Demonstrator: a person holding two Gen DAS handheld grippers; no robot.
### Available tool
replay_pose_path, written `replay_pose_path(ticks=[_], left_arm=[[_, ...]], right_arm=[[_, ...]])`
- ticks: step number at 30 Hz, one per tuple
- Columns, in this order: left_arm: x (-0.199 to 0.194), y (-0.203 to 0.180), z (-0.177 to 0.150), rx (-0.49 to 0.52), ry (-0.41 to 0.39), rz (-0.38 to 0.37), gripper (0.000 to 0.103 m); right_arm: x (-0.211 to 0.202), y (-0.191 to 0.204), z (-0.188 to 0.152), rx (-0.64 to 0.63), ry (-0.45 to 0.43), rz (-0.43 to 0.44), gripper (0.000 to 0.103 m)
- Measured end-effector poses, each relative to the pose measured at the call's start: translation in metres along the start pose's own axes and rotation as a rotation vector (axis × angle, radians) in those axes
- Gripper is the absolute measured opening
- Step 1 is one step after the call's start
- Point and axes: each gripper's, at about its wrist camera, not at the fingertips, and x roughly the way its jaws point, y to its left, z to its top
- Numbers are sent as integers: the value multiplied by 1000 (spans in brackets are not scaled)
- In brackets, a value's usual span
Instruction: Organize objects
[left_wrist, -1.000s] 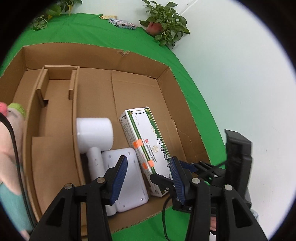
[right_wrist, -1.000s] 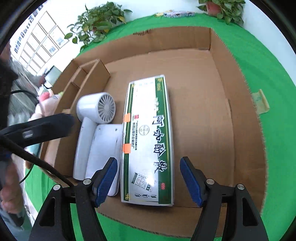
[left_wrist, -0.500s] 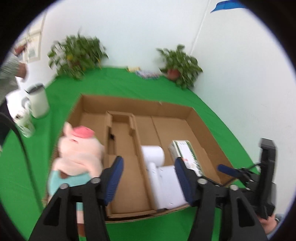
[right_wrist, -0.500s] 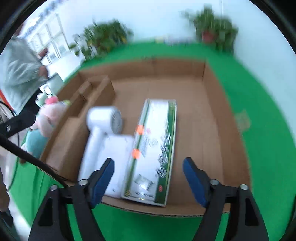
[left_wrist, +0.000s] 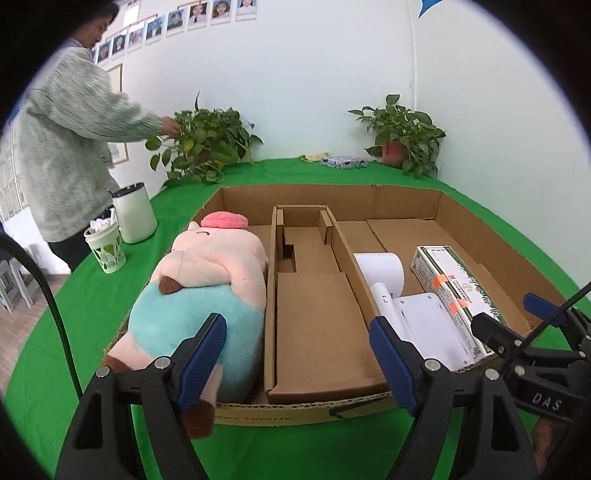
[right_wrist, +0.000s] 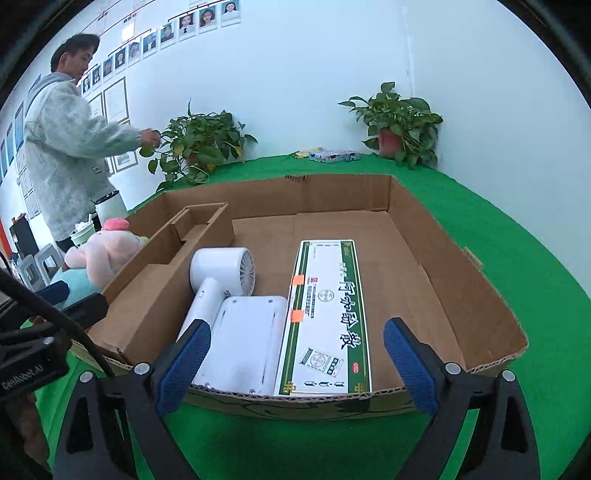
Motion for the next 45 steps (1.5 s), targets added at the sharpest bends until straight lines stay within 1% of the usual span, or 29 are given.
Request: replay_pose_path(ticks=[5, 7, 10, 16, 19, 45], left_arm=[[4, -9, -7, 10, -7, -3, 79], [5, -11, -11, 10, -12, -8, 79], [4, -11, -14, 0, -42, -6, 81], [4, -10, -15, -11, -39, -13, 82], [6, -13, -15, -3, -24, -1, 83], [5, -12, -15, -4, -22, -3, 84]], right_arm=[[2, 12, -12, -80, -35, -47, 102], [3, 12, -11, -72, -37, -49, 102], [3, 13, -10, -75, -35, -55, 103], [1, 11, -9, -75, -35, -54, 103], [0, 9, -9, -74, -35, -51, 103], [0, 11, -9, -73, -34, -55, 103]])
